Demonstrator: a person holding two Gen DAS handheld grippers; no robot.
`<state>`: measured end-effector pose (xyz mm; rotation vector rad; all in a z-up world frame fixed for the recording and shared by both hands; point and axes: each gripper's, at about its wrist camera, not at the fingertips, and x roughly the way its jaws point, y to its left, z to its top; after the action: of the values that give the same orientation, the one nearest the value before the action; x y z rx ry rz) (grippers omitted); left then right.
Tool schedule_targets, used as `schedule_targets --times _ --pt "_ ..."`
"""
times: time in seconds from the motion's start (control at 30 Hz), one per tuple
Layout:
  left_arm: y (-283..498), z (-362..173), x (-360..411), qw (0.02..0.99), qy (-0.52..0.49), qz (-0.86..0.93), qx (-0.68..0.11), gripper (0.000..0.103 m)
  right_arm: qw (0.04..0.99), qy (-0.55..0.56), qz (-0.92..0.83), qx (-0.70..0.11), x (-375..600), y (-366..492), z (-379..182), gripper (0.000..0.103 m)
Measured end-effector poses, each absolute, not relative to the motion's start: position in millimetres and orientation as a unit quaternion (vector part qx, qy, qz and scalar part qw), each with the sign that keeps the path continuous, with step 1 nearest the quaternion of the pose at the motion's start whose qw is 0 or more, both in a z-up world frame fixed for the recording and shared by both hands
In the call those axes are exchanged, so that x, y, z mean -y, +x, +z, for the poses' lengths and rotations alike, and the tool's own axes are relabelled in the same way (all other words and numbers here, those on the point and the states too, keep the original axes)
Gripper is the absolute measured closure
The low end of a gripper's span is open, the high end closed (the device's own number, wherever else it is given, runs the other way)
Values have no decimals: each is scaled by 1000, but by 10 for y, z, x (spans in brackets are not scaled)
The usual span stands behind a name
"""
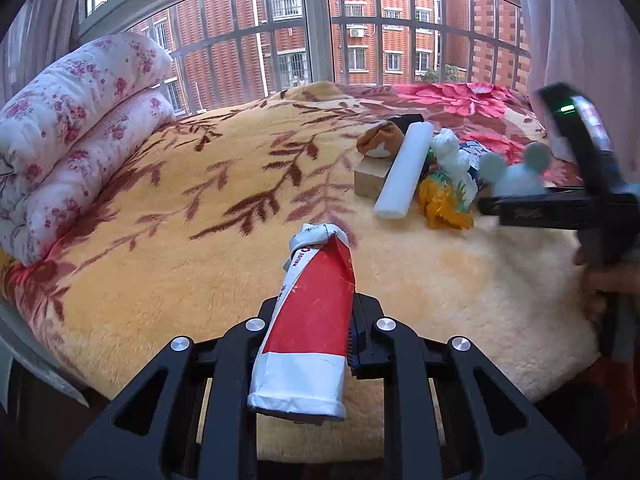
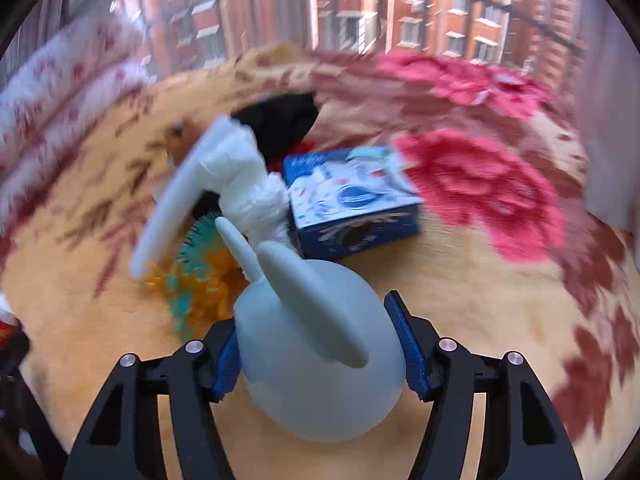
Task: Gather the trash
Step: 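Grasp the toothpaste tube with the left gripper while the right grasps the pale blue bottle, then carry the tube and bottle down to the bucket and release both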
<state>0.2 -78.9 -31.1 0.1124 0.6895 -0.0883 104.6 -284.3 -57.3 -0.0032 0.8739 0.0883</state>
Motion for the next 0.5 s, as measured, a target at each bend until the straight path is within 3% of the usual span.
schedule_targets --times 0.5 --pt "-851 594 796 972 56 -40 -225 84 973 96 39 -207 2909 -1145 643 39"
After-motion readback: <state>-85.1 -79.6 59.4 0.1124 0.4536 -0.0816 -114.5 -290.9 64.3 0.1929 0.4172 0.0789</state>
